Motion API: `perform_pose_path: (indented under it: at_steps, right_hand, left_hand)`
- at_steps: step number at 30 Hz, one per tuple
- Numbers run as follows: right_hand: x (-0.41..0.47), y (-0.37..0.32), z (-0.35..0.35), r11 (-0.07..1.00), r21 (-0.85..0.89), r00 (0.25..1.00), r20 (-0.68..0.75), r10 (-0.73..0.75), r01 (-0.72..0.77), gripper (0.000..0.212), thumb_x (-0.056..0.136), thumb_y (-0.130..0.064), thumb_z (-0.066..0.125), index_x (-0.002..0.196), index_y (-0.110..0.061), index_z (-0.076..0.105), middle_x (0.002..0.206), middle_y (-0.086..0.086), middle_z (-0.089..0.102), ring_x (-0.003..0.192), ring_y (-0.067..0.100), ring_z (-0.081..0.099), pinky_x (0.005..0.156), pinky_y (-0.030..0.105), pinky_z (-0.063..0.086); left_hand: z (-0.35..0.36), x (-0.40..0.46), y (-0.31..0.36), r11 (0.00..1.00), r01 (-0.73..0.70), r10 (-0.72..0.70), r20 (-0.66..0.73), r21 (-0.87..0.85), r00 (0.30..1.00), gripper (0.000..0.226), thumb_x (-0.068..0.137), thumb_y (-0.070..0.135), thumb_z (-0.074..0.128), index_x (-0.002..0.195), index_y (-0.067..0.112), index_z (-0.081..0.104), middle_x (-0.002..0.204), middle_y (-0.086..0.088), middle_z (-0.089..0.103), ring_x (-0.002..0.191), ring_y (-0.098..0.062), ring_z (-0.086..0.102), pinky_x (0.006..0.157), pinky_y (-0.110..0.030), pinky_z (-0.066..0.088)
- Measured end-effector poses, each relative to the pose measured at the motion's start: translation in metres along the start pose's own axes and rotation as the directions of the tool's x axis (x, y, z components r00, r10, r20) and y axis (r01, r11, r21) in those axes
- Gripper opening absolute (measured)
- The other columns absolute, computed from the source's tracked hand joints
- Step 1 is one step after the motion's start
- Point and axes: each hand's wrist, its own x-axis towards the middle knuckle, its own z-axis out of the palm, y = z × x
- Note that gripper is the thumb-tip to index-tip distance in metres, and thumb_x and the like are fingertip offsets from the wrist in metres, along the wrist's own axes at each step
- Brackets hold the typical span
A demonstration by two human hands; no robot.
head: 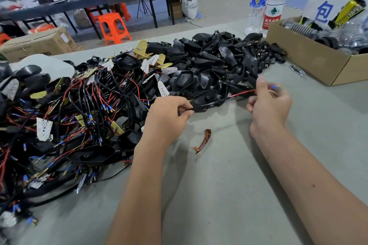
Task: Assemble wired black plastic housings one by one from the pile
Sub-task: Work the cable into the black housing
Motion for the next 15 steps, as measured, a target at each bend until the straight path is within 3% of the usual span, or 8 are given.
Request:
perform_pose_path:
  at_steps: [2, 3, 5, 6, 8, 10, 12, 15]
  right_hand:
    - [0.0, -0.002, -0.007, 0.929, -0.318, 0.947, -0.192, -0.259, 0.189, 0.048, 0.086, -0.039, 0.079, 0.114, -0.017, 0.047, 0.094, -0.007, 0.049, 0.067, -0.005, 0.051, 0.072, 0.026, 0.047]
    - [-0.003, -0.005, -0.01, 0.831, -0.443, 0.878, -0.168, -0.447, 0.338, 0.054, 0.082, -0.04, 0.08, 0.118, -0.015, 0.047, 0.103, -0.005, 0.047, 0.079, -0.002, 0.049, 0.081, 0.027, 0.045]
    - [-0.016, -0.009, -0.008, 0.528, -0.543, 0.677, 0.107, -0.728, 0.653, 0.054, 0.082, -0.038, 0.079, 0.122, -0.012, 0.054, 0.118, 0.007, 0.046, 0.101, 0.016, 0.047, 0.091, 0.033, 0.042]
    - [-0.024, -0.008, -0.005, 0.355, -0.567, 0.578, 0.277, -0.767, 0.743, 0.048, 0.085, -0.04, 0.076, 0.122, -0.015, 0.058, 0.122, 0.011, 0.045, 0.108, 0.024, 0.046, 0.093, 0.037, 0.039]
    - [-0.041, -0.004, 0.004, 0.086, -0.598, 0.479, 0.538, -0.694, 0.797, 0.036, 0.089, -0.041, 0.069, 0.121, -0.026, 0.063, 0.137, 0.014, 0.042, 0.124, 0.032, 0.04, 0.099, 0.044, 0.033]
    - [-0.05, 0.001, 0.01, -0.025, -0.59, 0.451, 0.644, -0.618, 0.807, 0.034, 0.09, -0.035, 0.064, 0.123, -0.03, 0.064, 0.156, 0.013, 0.032, 0.141, 0.036, 0.029, 0.107, 0.053, 0.028]
    - [-0.052, 0.003, 0.01, -0.057, -0.508, 0.378, 0.706, -0.598, 0.859, 0.034, 0.091, -0.028, 0.062, 0.125, -0.028, 0.066, 0.163, 0.011, 0.03, 0.146, 0.037, 0.027, 0.111, 0.054, 0.026]
    - [-0.051, 0.01, 0.01, 0.013, -0.23, 0.21, 0.861, -0.463, 0.973, 0.025, 0.097, -0.019, 0.063, 0.12, -0.02, 0.072, 0.144, 0.005, 0.055, 0.134, 0.031, 0.044, 0.105, 0.051, 0.036]
  left_hand:
    - [0.0, 0.0, 0.001, 1.0, 0.002, -0.002, 0.01, -0.002, 1.0, 0.005, 0.088, 0.022, 0.077, 0.089, 0.026, 0.079, 0.075, 0.013, 0.07, 0.075, -0.005, 0.065, 0.074, -0.033, 0.056]
    - [0.001, 0.0, 0.002, 1.0, 0.0, 0.0, 0.018, -0.002, 1.0, 0.006, 0.088, 0.021, 0.078, 0.089, 0.026, 0.079, 0.075, 0.013, 0.07, 0.075, -0.005, 0.065, 0.074, -0.033, 0.056]
    - [0.002, 0.0, 0.003, 1.0, 0.002, -0.002, 0.029, -0.009, 1.0, 0.007, 0.087, 0.02, 0.079, 0.09, 0.027, 0.079, 0.076, 0.014, 0.069, 0.077, -0.005, 0.065, 0.077, -0.034, 0.057]
    - [0.002, 0.0, 0.002, 1.0, 0.009, -0.009, 0.028, -0.018, 1.0, 0.008, 0.086, 0.02, 0.08, 0.091, 0.026, 0.078, 0.077, 0.014, 0.069, 0.078, -0.005, 0.065, 0.079, -0.035, 0.057]
    - [0.002, 0.0, 0.002, 0.998, 0.02, -0.019, 0.018, -0.053, 1.0, 0.011, 0.084, 0.019, 0.083, 0.091, 0.025, 0.078, 0.08, 0.013, 0.069, 0.081, -0.006, 0.066, 0.082, -0.036, 0.057]
    - [0.0, 0.0, 0.003, 0.996, 0.021, -0.02, 0.02, -0.09, 1.0, 0.014, 0.081, 0.017, 0.085, 0.091, 0.022, 0.077, 0.081, 0.011, 0.07, 0.081, -0.005, 0.067, 0.083, -0.037, 0.058]
    - [-0.004, -0.001, 0.005, 0.988, 0.024, -0.016, 0.056, -0.155, 0.998, 0.017, 0.078, 0.014, 0.088, 0.092, 0.015, 0.078, 0.081, 0.004, 0.073, 0.076, -0.007, 0.068, 0.081, -0.038, 0.059]
    - [-0.029, -0.001, 0.0, 0.976, 0.032, -0.038, -0.027, -0.215, 0.999, 0.004, 0.086, 0.02, 0.082, 0.089, 0.019, 0.079, 0.073, 0.001, 0.074, 0.064, -0.008, 0.066, 0.069, -0.026, 0.059]
